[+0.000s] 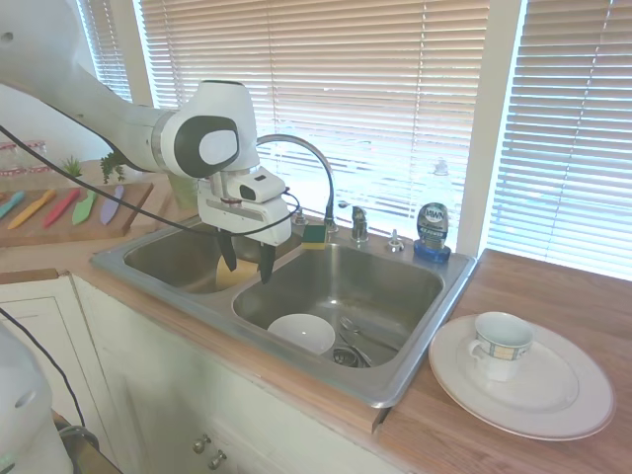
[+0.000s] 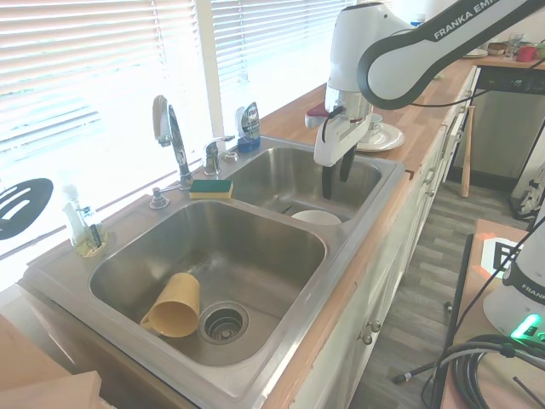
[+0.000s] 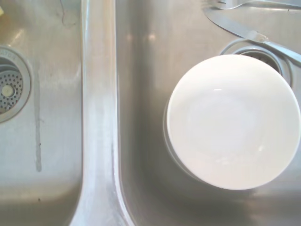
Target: Turn on the faucet
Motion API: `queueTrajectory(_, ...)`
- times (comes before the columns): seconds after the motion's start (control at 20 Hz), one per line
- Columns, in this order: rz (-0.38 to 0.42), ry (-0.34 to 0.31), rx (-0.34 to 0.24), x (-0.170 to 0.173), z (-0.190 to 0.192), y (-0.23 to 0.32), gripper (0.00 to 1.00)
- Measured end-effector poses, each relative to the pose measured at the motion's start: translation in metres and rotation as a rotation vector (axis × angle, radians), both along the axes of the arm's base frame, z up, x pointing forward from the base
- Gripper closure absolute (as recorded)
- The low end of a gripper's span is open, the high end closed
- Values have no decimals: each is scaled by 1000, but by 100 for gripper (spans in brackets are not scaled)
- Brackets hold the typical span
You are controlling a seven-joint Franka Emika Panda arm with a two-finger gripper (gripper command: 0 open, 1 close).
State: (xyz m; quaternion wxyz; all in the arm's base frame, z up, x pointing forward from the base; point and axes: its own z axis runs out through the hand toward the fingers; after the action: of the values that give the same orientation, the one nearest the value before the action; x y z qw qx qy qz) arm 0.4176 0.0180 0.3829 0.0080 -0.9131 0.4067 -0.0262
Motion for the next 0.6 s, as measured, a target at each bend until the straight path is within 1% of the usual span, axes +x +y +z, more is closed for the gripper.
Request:
queueTrajectory(0.15,-1,7,0,1,-5,0,0)
queueTrajectory(0.2,-4,1,1,3,-6,-1,100)
queueTrajectory(0.6,-13,-11,5,6,-8,-5,100)
